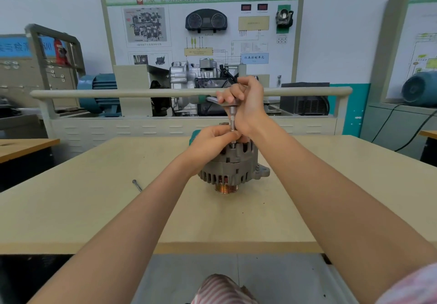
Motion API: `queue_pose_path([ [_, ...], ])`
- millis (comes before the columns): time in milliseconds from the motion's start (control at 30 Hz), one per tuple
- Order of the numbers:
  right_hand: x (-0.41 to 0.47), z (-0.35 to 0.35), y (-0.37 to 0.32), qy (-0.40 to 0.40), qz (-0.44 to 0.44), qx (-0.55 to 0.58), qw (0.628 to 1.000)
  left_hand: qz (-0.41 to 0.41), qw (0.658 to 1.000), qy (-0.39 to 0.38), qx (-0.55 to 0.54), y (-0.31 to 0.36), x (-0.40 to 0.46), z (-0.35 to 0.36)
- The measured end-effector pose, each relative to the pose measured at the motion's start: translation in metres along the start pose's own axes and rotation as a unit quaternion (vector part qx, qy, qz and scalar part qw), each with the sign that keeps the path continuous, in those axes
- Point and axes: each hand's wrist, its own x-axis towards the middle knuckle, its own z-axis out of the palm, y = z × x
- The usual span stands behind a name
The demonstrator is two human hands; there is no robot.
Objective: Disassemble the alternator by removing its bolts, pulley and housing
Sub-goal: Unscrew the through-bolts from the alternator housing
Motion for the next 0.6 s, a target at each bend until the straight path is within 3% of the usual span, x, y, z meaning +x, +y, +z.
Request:
queue_pose_path([
  [67,-0.003,-0.002,0.001,0.030,-0.017,-0.016,0.999,0.006,1.000,-0.004,-0.001,-0.001,0.001,0.000],
  [133,-0.007,-0.001,0.008,0.074,-0.089,-0.165,0.979,0.008,1.000,-0.001,0.002,-0.003,0.001,0.000],
  [167,-0.012,0.001,0.014,0.093,-0.152,-0.286,0.941,0.006,1.000,0.006,0.003,-0.003,0.001,0.000],
  [200,-0.017,0.002,0.022,0.109,-0.227,-0.419,0.873,0.004,1.000,0.021,0.008,-0.004,0.001,-0.001],
  [267,-0.025,0.004,0.036,0.164,-0.318,-0.638,0.682,-0.002,0.998,0.059,0.033,-0.008,0.003,-0.001],
  [300,-0.027,0.005,0.039,0.193,-0.315,-0.699,0.613,-0.006,0.996,0.072,0.047,-0.009,0.004,-0.001],
  [333,-0.026,0.006,0.040,0.208,-0.305,-0.728,0.578,-0.009,0.995,0.080,0.055,-0.010,0.005,0.000],
  [367,-0.025,0.007,0.040,0.208,-0.292,-0.733,0.577,-0.013,0.995,0.084,0.058,-0.010,0.005,0.001],
  [400,-0.024,0.008,0.038,0.200,-0.288,-0.714,0.605,-0.019,0.995,0.082,0.056,-0.010,0.006,0.001],
  [500,-0.018,0.013,0.025,0.156,-0.269,-0.537,0.784,-0.018,0.999,0.041,0.030,-0.005,0.004,0.000],
  [600,-0.007,0.011,0.010,0.118,-0.141,-0.273,0.944,-0.008,1.000,-0.007,0.016,-0.003,0.003,-0.001],
])
